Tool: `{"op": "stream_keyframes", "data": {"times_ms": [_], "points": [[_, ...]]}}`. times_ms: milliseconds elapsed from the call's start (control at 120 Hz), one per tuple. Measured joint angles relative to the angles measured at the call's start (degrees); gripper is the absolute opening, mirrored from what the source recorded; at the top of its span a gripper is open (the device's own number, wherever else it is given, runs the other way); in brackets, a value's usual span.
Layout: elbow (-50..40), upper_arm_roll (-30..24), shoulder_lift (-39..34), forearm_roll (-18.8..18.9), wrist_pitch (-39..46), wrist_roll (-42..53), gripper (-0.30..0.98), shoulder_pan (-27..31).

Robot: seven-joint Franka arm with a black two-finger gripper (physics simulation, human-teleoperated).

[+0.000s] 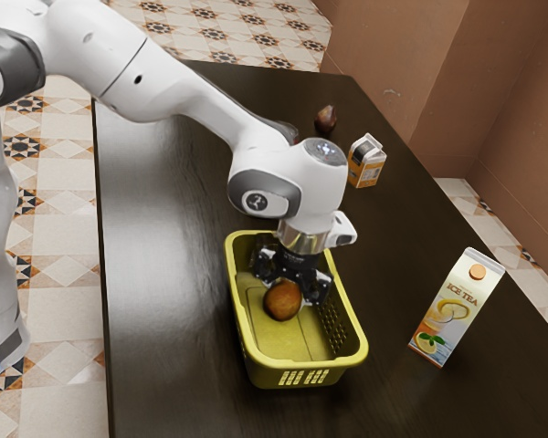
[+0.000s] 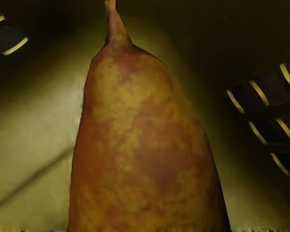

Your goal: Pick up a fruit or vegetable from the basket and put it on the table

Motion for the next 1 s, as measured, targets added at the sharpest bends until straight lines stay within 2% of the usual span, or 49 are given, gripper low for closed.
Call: {"op": "stream_keyframes", "data": {"times_ms": [242, 417, 517, 633, 800, 900, 1000], "points": [[0.0, 0.1, 0.1, 0.0, 0.4, -0.2, 0.28, -0.6], [0.4, 0.1, -0.9, 0.0, 0.7, -1.1, 0.28, -0.7], [0.5, 0.0, -3.5, -0.1, 0.8, -1.8, 0.26, 0.5], [0.7, 0.0, -6.8, 0.3, 0.9, -3.0, 0.18, 2.5], [0.8, -2.4, -15.4, 6.7, 0.1, -4.8, 0.15, 1.8], [0.7, -3.0, -19.4, 8.7, -1.1, -5.6, 0.16, 5.9], [0.5, -3.2, -21.3, 7.8, -2.6, -6.1, 0.16, 11.4]]}}
